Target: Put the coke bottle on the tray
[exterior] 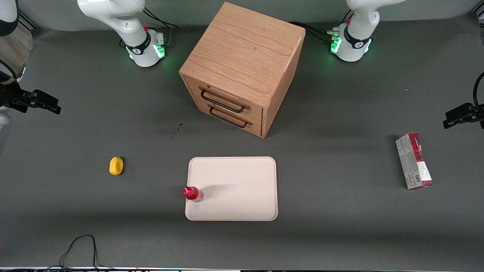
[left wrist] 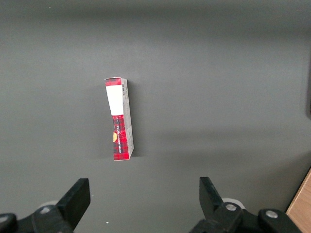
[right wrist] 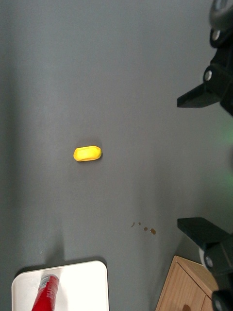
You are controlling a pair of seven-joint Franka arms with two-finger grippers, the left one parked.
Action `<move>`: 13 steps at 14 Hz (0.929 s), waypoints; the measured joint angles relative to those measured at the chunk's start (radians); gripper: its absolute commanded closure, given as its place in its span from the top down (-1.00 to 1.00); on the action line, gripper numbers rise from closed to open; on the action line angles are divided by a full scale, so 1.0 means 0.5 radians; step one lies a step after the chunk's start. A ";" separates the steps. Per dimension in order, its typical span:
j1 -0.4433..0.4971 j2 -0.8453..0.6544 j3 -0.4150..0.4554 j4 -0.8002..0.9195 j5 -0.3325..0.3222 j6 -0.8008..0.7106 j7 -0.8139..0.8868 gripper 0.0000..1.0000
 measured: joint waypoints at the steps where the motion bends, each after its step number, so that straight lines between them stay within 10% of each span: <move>1: 0.000 0.000 0.000 0.000 0.000 0.000 0.000 1.00; 13: 0.000 0.005 -0.013 -0.004 0.121 0.000 0.000 1.00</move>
